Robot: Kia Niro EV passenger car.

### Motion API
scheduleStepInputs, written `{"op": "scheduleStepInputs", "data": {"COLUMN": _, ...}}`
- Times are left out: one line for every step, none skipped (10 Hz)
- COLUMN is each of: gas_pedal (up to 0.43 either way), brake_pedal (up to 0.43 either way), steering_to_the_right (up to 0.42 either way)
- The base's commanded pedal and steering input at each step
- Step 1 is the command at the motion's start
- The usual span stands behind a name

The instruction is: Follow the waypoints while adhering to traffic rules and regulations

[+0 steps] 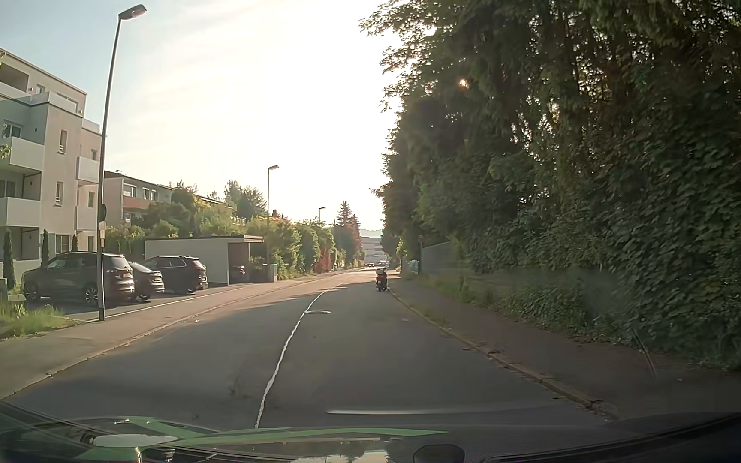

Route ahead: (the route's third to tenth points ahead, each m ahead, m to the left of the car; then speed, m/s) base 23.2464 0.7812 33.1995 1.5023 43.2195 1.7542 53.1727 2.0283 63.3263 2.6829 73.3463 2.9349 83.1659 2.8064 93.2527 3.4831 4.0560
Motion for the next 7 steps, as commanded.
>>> {"op": "scheduleStepInputs", "data": {"gas_pedal": 0.079, "brake_pedal": 0.0, "steering_to_the_right": -0.174}}
{"op": "scheduleStepInputs", "data": {"gas_pedal": 0.079, "brake_pedal": 0.0, "steering_to_the_right": -0.161}}
{"op": "scheduleStepInputs", "data": {"gas_pedal": 0.079, "brake_pedal": 0.0, "steering_to_the_right": -0.145}}
{"op": "scheduleStepInputs", "data": {"gas_pedal": 0.079, "brake_pedal": 0.0, "steering_to_the_right": -0.127}}
{"op": "scheduleStepInputs", "data": {"gas_pedal": 0.087, "brake_pedal": 0.0, "steering_to_the_right": -0.107}}
{"op": "scheduleStepInputs", "data": {"gas_pedal": 0.098, "brake_pedal": 0.0, "steering_to_the_right": -0.095}}
{"op": "scheduleStepInputs", "data": {"gas_pedal": 0.11, "brake_pedal": 0.0, "steering_to_the_right": -0.082}}
